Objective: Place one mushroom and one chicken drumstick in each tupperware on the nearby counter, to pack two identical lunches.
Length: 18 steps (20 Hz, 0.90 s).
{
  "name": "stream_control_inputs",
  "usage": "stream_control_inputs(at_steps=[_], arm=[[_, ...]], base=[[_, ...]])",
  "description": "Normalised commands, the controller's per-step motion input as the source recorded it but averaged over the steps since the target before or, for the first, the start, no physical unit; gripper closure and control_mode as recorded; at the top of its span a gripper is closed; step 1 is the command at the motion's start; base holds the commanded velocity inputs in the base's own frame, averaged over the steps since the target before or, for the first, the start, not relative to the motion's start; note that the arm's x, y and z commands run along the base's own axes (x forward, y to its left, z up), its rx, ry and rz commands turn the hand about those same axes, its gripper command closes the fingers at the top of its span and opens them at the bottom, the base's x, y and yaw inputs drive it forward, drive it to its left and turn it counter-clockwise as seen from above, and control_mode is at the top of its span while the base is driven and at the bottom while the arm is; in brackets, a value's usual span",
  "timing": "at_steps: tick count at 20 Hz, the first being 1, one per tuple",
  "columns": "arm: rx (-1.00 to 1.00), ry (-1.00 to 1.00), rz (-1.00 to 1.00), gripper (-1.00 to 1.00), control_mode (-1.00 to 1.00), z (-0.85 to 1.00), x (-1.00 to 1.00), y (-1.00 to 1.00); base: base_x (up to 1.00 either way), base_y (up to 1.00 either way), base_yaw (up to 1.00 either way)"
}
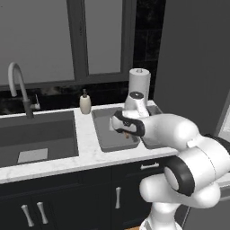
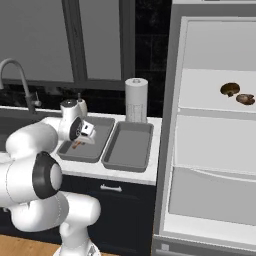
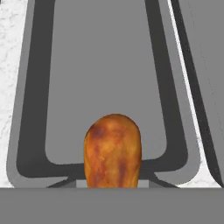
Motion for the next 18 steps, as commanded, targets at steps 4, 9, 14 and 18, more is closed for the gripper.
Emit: stream_control_inputs(at_steps=[4,9,14,18], arm=[[0.0,0.0,0.0,1.0,-1.0,-0.44,0.36,0.08],[0.0,0.0,0.0,1.0,-1.0,-0.32,0.34,0.0],[0.0,0.02,0.0,1.0,-1.0,-0.27,0.38,0.0],[0.0,0.0,0.0,1.0,-1.0,-0.23,0.38,0.02]], base=[[0.0,0.0,0.0],[0.0,0.0,0.0],[0.0,0.0,0.0],[0.0,0.0,0.0]])
